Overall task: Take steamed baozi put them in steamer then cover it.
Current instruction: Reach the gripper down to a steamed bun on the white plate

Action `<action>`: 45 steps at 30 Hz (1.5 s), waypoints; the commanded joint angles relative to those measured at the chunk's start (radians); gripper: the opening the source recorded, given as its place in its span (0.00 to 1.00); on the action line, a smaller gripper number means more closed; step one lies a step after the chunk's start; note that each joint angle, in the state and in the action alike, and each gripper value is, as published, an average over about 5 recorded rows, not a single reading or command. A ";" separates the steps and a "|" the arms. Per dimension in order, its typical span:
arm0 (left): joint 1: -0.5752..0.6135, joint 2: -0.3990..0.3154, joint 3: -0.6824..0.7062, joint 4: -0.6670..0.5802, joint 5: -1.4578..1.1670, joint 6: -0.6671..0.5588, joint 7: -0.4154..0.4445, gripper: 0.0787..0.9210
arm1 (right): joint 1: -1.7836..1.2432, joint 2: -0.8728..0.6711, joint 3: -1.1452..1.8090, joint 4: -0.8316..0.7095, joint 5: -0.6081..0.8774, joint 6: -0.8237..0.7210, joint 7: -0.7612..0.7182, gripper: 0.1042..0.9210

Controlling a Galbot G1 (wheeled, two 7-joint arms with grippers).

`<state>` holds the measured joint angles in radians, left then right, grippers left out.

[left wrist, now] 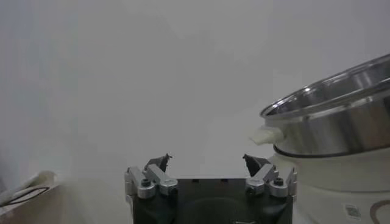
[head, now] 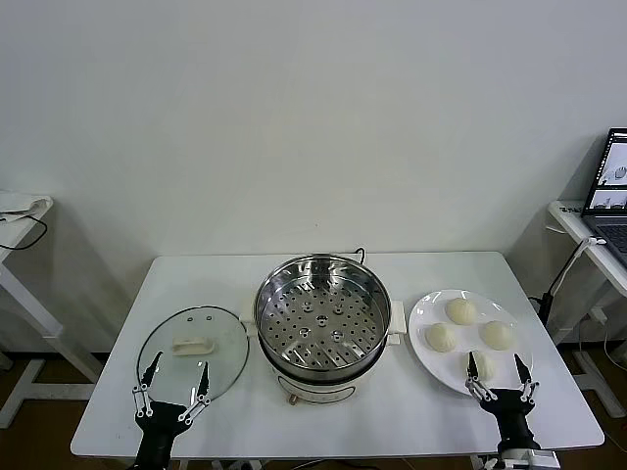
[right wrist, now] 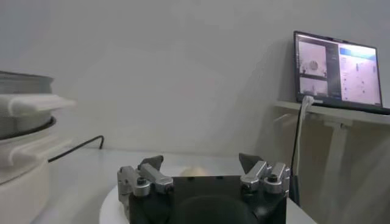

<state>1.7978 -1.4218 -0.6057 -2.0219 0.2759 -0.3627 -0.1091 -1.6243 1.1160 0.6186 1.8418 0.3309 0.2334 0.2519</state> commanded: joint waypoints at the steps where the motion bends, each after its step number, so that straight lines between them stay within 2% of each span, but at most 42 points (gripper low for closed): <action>1: 0.006 0.004 0.003 -0.001 0.005 -0.011 0.002 0.88 | 0.189 -0.103 -0.007 -0.004 0.101 -0.175 0.022 0.88; 6: 0.011 0.011 -0.003 -0.007 0.007 -0.016 0.003 0.88 | 0.469 -0.216 -0.092 -0.124 0.244 -0.304 0.026 0.88; 12: 0.015 0.019 -0.008 -0.008 0.005 -0.019 0.003 0.88 | 0.847 -0.314 -0.315 -0.383 0.380 -0.356 -0.051 0.88; 15: 0.016 0.021 -0.010 -0.005 0.004 -0.022 0.004 0.88 | 1.002 -0.363 -0.435 -0.518 0.411 -0.390 -0.190 0.88; 18: 0.018 0.021 -0.013 -0.005 0.005 -0.028 0.003 0.88 | 1.125 -0.424 -0.571 -0.637 0.391 -0.396 -0.449 0.88; 21: 0.021 0.021 -0.017 -0.006 0.005 -0.034 0.001 0.88 | 1.227 -0.482 -0.708 -0.729 0.317 -0.374 -0.777 0.88; 25: 0.025 0.021 -0.022 -0.003 0.006 -0.040 -0.001 0.88 | 1.381 -0.515 -0.848 -0.834 0.145 -0.353 -1.204 0.88; 30: 0.033 0.018 -0.024 -0.001 0.009 -0.044 -0.002 0.88 | 1.570 -0.489 -1.003 -0.953 -0.112 -0.293 -1.538 0.88; 36: 0.042 0.009 -0.028 -0.003 0.011 -0.050 -0.003 0.88 | 1.663 -0.429 -1.090 -0.999 -0.447 -0.199 -1.726 0.88; 41: 0.045 0.003 -0.031 0.000 0.011 -0.051 -0.003 0.88 | 1.673 -0.384 -1.119 -1.025 -0.583 -0.162 -1.735 0.88; 45: 0.046 -0.001 -0.033 0.005 0.011 -0.054 -0.003 0.88 | 1.659 -0.347 -1.117 -1.065 -0.647 -0.140 -1.679 0.88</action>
<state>1.8417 -1.4199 -0.6373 -2.0218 0.2862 -0.4137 -0.1122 -0.0878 0.7277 -0.3800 0.8903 -0.0353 0.0344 -1.2547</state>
